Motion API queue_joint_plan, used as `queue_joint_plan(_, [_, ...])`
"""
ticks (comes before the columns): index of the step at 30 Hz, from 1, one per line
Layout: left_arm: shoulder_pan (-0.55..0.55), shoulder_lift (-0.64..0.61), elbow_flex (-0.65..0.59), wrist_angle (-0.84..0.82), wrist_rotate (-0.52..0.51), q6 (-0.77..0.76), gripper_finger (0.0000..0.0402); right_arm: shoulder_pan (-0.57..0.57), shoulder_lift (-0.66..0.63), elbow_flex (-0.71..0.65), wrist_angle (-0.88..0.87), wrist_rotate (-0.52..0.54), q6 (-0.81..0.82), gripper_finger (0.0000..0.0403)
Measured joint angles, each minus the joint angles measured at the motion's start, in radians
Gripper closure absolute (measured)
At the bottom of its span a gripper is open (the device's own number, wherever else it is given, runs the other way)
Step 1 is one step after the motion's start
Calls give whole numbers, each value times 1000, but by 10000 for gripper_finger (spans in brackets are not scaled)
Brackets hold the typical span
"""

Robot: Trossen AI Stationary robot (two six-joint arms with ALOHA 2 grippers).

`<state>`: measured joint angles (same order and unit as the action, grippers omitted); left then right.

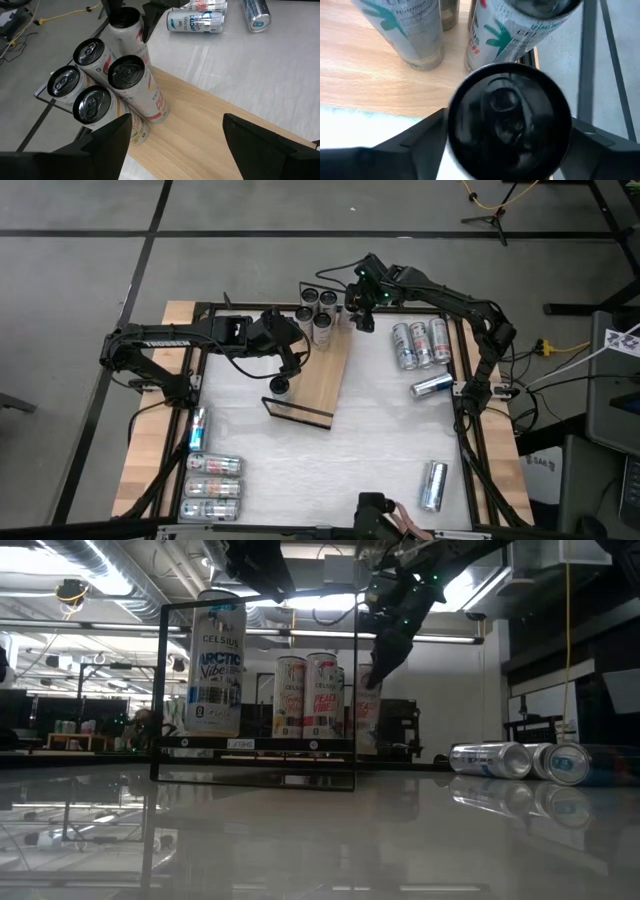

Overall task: Place canned beverage on shelf
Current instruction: Put the bottom right pink soda can on the shelf aligned with the other pink soda can

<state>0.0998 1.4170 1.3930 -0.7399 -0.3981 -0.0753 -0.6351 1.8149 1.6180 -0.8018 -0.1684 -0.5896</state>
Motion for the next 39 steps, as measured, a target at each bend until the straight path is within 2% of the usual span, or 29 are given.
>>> queue_joint_plan(4, [0, 0, 0, 0, 0, 0, 96, 0, 0, 0, -4, 0, 0, 47])
queue_joint_plan(9, [0, 0, 0, 0, 0, 0, 96, 0, 0, 0, -4, 0, 0, 28])
queue_joint_plan(21, [0, 0, 0, 0, 0, 0, 95, 0, 0, 0, 0, 0, -3, 28])
queue_joint_plan(29, [0, 0, 0, 0, 0, 0, 95, 0, 0, 0, 42, -1, -75, 29])
queue_joint_plan(39, [0, 0, 0, 0, 0, 0, 95, 0, 0, 0, 54, -76, -99, 29])
